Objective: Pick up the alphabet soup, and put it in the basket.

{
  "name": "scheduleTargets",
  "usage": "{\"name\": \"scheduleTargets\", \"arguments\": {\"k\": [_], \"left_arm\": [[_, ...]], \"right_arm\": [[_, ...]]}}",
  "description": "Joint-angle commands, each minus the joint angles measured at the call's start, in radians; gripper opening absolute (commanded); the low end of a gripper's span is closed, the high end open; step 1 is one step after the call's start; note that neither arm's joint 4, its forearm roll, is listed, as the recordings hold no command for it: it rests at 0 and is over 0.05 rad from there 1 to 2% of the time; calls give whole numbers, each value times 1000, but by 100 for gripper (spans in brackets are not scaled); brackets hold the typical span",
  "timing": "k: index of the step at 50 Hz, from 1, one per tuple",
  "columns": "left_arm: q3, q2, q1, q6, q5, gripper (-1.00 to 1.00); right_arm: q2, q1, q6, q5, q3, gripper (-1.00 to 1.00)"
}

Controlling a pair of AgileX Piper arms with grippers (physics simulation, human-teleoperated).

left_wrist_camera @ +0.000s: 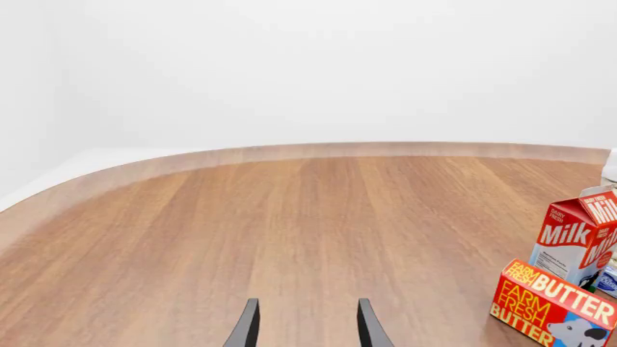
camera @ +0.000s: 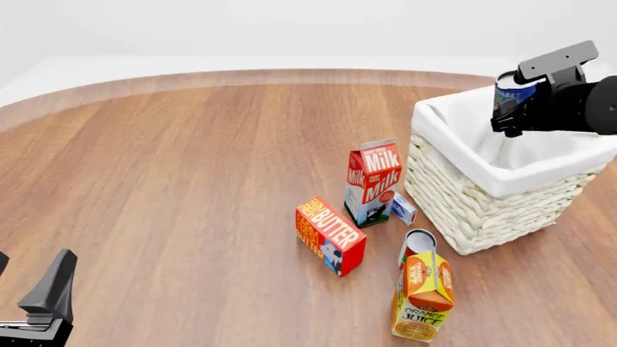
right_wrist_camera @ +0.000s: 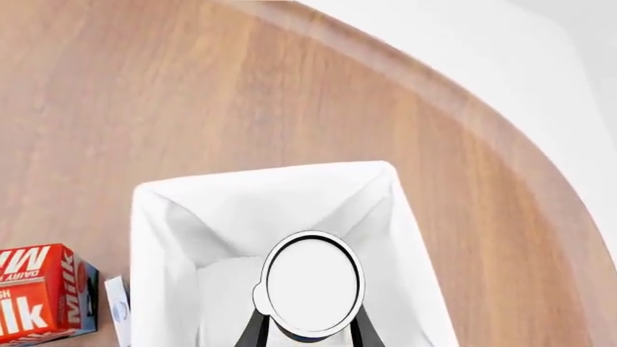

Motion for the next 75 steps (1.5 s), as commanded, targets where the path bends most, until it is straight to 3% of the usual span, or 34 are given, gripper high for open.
{"name": "scheduleTargets", "arguments": {"k": [1,75], "left_arm": [[0,0,0,0,0,100],[0,0,0,0,0,100]], "right_arm": [[36,-4,7,0,-25,-100],[153,-10,-20,-5,-8,-100]]}}
